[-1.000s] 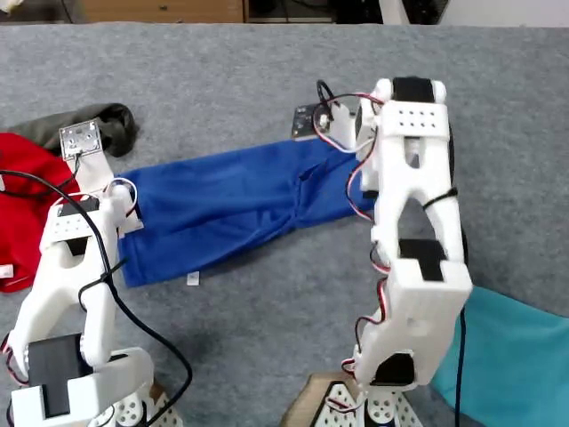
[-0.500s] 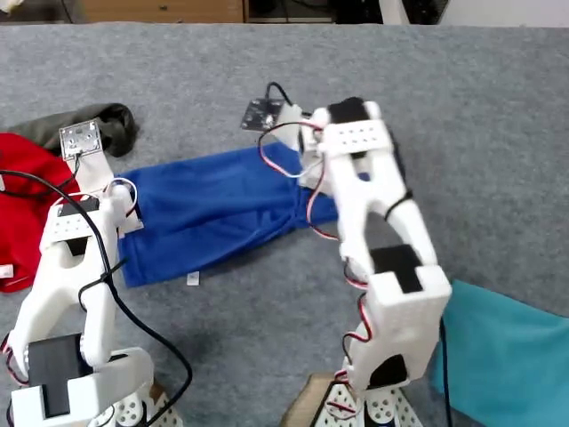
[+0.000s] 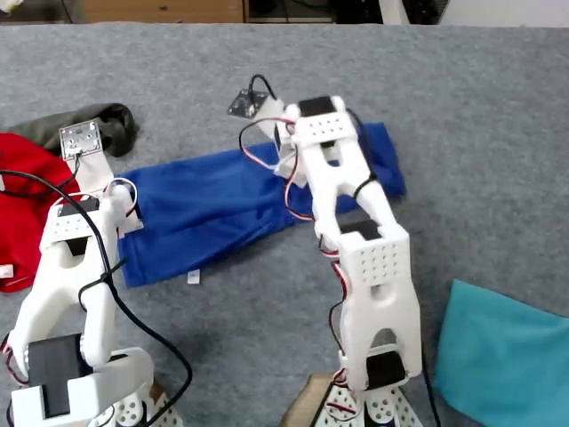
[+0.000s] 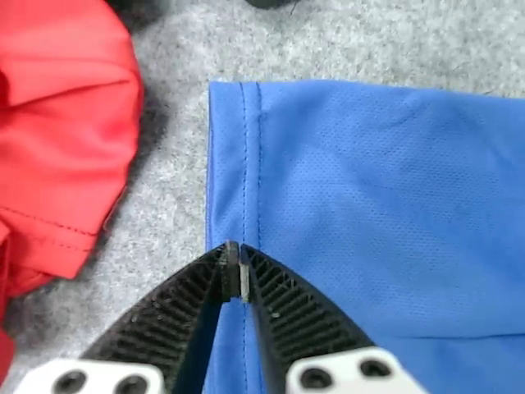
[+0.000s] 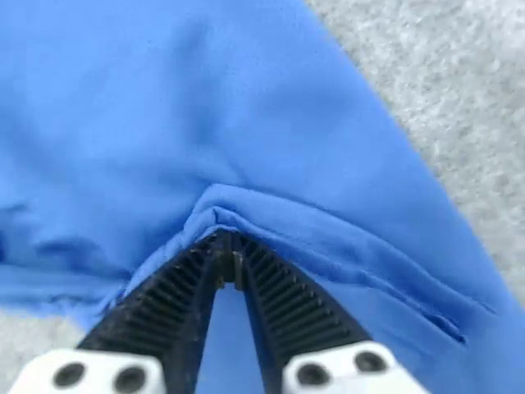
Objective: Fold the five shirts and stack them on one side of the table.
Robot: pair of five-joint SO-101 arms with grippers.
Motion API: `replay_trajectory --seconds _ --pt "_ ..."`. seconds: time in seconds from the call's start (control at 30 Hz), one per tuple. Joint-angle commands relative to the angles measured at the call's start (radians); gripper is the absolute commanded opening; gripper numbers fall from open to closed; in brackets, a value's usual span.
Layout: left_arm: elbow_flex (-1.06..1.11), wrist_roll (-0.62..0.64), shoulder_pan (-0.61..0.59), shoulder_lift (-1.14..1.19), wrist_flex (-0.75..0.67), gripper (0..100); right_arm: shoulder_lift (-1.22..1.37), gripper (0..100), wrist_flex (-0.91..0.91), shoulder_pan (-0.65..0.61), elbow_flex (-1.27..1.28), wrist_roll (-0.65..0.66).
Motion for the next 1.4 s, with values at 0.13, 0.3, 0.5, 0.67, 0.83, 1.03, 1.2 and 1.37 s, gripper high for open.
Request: replay_trajectory --seconds 0.13,0.3,0.5,0.67,0.83,1.03,1.2,1.37 --pt "-0.078 0.017 0.008 -0.010 0.018 2 -0.148 0.4 0.347 0.073 -0.323 0.005" --pt "-0.270 0.112 0.068 0.035 0.092 2 -0.110 0.4 0.241 0.232 -0.285 -0.025" --pt "-0.529 0.201 0.172 0.338 0.087 2 0.064 0.4 -0.023 0.337 -0.251 -0.170" --pt "-0.815 0.198 0.138 0.664 0.222 2 0.134 0.5 -0.072 0.367 -0.269 -0.178" --pt "-1.186 0.201 0.041 0.917 0.511 2 0.208 0.5 -0.074 0.383 -0.325 -0.178" --pt "-1.504 0.193 -0.012 1.099 0.701 2 0.323 0.5 -0.023 0.381 -0.464 -0.127" --pt "-1.669 0.192 -0.006 1.118 0.767 2 0.377 0.5 0.011 0.380 -0.553 -0.123" --pt "-1.881 0.189 -0.017 1.125 0.934 2 0.404 0.5 0.037 0.378 -0.608 -0.123"
